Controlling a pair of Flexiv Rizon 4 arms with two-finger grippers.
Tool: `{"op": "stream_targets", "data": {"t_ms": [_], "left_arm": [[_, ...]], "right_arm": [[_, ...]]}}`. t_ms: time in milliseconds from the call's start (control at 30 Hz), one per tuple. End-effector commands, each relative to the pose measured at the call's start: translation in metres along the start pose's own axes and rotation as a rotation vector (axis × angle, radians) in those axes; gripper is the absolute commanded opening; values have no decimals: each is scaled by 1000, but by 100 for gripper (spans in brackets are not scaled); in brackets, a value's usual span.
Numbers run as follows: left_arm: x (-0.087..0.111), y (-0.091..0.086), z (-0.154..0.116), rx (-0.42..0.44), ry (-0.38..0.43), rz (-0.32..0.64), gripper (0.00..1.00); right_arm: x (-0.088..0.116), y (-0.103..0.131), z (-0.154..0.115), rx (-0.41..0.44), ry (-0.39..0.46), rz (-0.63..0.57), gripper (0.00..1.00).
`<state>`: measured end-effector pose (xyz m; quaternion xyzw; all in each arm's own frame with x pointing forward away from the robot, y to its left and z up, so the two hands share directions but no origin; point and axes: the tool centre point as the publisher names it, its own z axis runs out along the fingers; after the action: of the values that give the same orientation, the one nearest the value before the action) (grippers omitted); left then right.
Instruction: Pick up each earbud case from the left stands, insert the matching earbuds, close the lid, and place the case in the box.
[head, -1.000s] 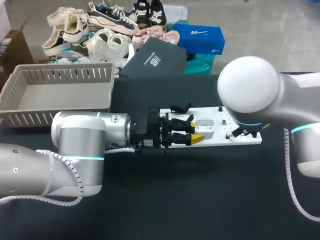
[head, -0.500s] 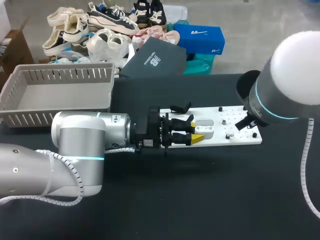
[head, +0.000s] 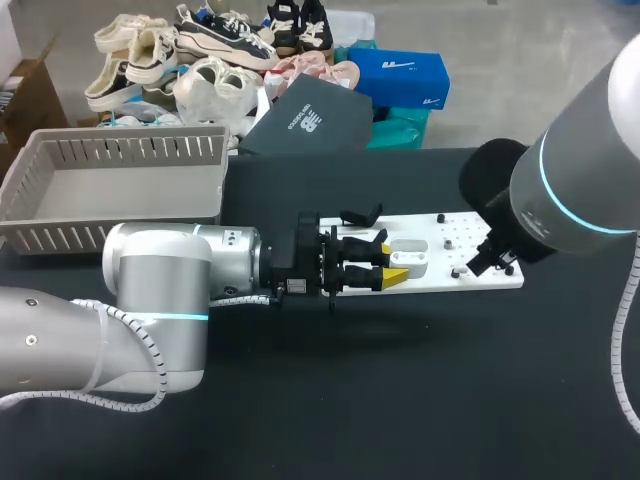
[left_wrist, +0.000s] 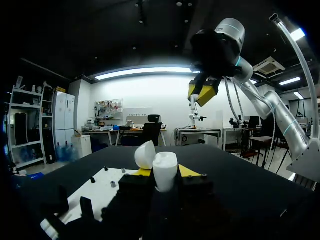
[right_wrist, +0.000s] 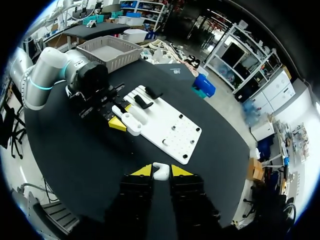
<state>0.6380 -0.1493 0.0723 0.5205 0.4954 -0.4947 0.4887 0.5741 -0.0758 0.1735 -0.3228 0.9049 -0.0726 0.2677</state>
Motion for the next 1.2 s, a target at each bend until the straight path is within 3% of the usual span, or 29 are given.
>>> {"op": "stream_targets", "data": {"t_ms": [33,567,833,1200], "left_arm": [[0,-2,0,-6,0,2,0],[0,-2,0,-6,0,2,0],[0,-2,0,-6,0,2,0],[0,-2,0,-6,0,2,0]], "right_arm": [[-9,10,-2,-4,36,-13,0],[-41,44,12,-12,90,-78,0],[-46,42,21,-92,105,-44,0],[-46,42,21,-92,105,-44,0]]}}
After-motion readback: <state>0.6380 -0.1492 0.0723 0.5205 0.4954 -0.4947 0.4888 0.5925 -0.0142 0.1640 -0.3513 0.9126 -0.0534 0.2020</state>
